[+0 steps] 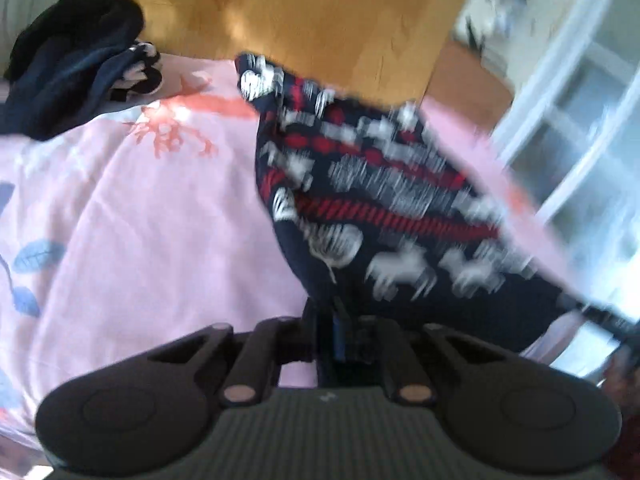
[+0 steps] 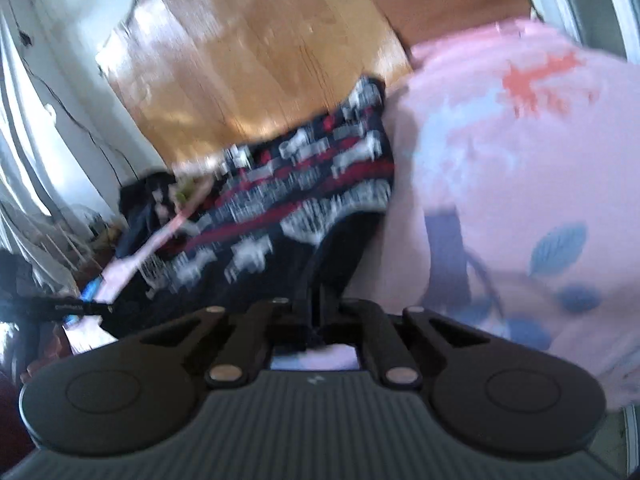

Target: Fold small clothes

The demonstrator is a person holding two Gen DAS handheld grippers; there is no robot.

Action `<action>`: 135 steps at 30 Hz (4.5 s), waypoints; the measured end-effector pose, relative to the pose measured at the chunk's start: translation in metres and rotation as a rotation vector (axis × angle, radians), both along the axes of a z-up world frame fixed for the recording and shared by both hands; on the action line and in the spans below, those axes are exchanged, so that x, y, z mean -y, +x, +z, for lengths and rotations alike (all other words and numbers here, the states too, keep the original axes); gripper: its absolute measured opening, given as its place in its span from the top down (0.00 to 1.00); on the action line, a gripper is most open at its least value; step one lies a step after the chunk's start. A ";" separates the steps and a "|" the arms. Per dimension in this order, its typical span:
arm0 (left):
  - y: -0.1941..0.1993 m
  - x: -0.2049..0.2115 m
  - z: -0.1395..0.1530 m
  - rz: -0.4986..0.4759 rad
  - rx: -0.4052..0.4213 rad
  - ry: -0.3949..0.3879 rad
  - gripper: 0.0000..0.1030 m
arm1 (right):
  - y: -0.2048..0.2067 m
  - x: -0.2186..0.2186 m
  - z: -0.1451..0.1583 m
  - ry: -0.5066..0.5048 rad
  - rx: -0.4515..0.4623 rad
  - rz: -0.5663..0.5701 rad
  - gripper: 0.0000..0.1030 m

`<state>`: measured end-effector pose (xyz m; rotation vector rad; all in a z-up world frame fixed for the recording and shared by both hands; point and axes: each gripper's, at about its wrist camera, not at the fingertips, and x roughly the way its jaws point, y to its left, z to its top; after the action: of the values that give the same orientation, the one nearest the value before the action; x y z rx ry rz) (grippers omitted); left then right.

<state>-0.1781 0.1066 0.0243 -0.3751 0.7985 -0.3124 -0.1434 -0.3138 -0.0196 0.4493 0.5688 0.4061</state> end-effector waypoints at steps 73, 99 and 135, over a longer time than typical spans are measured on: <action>0.178 0.006 -0.030 0.194 0.035 0.308 0.58 | 0.227 -0.103 -0.001 -0.425 0.071 0.058 0.93; 0.399 0.050 0.034 0.055 0.029 0.333 0.49 | 0.433 -0.099 0.038 -0.230 -0.180 0.111 0.51; 0.062 0.038 0.024 -0.031 0.152 0.083 0.89 | 0.124 -0.107 0.012 -0.222 0.072 0.291 0.89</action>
<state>-0.1162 0.0685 0.0487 -0.2578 0.6667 -0.3313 -0.0199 -0.2065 -0.0079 0.1374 0.6037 0.6271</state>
